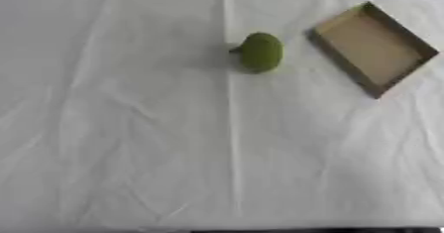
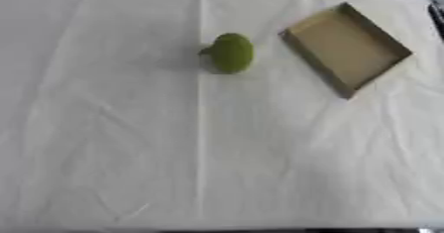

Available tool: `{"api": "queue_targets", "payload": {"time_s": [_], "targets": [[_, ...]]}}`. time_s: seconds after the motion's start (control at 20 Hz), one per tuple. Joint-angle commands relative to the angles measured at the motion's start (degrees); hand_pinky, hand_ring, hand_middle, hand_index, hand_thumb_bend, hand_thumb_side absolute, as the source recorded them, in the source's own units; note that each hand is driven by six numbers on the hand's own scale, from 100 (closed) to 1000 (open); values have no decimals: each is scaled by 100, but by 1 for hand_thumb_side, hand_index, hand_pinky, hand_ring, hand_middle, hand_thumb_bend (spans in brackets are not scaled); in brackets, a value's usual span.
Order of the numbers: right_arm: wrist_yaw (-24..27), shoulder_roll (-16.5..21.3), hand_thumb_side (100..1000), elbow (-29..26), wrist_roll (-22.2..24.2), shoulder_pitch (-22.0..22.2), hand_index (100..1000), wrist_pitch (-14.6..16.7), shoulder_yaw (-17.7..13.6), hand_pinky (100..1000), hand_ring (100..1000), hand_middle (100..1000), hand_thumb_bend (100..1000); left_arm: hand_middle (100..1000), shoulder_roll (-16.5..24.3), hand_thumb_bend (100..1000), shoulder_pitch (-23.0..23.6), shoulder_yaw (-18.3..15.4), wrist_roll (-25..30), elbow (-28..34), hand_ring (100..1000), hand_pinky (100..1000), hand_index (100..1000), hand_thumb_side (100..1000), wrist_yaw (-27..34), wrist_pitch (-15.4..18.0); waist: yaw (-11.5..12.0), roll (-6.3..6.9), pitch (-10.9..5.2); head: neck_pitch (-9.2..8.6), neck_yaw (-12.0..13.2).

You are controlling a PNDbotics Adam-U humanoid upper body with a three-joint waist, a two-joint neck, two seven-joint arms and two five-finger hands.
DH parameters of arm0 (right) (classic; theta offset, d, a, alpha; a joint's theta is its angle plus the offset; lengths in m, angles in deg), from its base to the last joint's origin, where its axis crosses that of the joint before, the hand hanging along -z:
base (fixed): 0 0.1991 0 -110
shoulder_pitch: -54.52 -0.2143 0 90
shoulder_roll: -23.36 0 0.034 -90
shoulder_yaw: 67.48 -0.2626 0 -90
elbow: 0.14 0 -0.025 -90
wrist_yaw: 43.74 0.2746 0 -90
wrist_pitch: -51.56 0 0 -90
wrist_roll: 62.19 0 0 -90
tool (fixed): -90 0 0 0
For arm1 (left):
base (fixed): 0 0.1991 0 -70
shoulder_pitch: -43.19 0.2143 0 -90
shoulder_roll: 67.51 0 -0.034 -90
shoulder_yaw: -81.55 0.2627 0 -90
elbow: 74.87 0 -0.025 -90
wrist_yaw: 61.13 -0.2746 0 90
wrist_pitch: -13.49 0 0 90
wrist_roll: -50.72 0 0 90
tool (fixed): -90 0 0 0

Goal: Pick up objects on the table and place them in the box.

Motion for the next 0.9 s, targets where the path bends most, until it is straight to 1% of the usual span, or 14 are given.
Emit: {"api": "queue_targets", "payload": {"time_s": [0.05, 0.25, 0.5, 0.55, 0.6, 0.65, 0.75, 0.9], "targets": [[16, -68, 472, 177, 226, -286, 862, 85, 184, 800, 814, 805, 326, 643, 190, 112, -20, -9, 40, 115, 626, 532, 745, 299, 12, 11, 10, 21, -127, 24, 0], [-44, -374, 456, 432, 472, -557, 865, 65, 358, 801, 814, 802, 332, 641, 162, 107, -37, -12, 60, 115, 624, 531, 744, 303, 31, 9, 33, 25, -95, -7, 9], [-140, -667, 438, 703, 618, -714, 876, -36, 481, 802, 812, 799, 339, 640, 144, 103, -39, -16, 84, 115, 623, 530, 743, 307, 50, 6, 48, 25, -67, -6, 11], [-142, -727, 404, 763, 678, -725, 915, -57, 507, 802, 810, 791, 350, 640, 139, 103, -39, -17, 89, 115, 623, 530, 743, 308, 54, 4, 49, 26, -64, -5, 8], [-130, -796, 372, 823, 743, -733, 932, -83, 526, 803, 811, 787, 368, 640, 134, 102, -37, -18, 93, 115, 623, 530, 743, 308, 58, 2, 49, 29, -61, -6, 6], [-122, -858, 319, 871, 807, -740, 936, -105, 533, 805, 813, 784, 403, 640, 130, 102, -37, -19, 96, 115, 623, 530, 743, 308, 61, 2, 50, 32, -57, -9, 2], [-151, -976, 242, 933, 917, -745, 914, -143, 519, 806, 802, 778, 435, 640, 120, 100, -40, -20, 102, 115, 623, 530, 743, 308, 68, 4, 57, 44, -48, -19, -6], [-184, -1124, 172, 1039, 1136, -747, 889, -233, 526, 811, 789, 765, 458, 640, 108, 100, -37, -22, 107, 115, 623, 530, 743, 309, 78, 8, 66, 61, -37, -28, -21]]}}
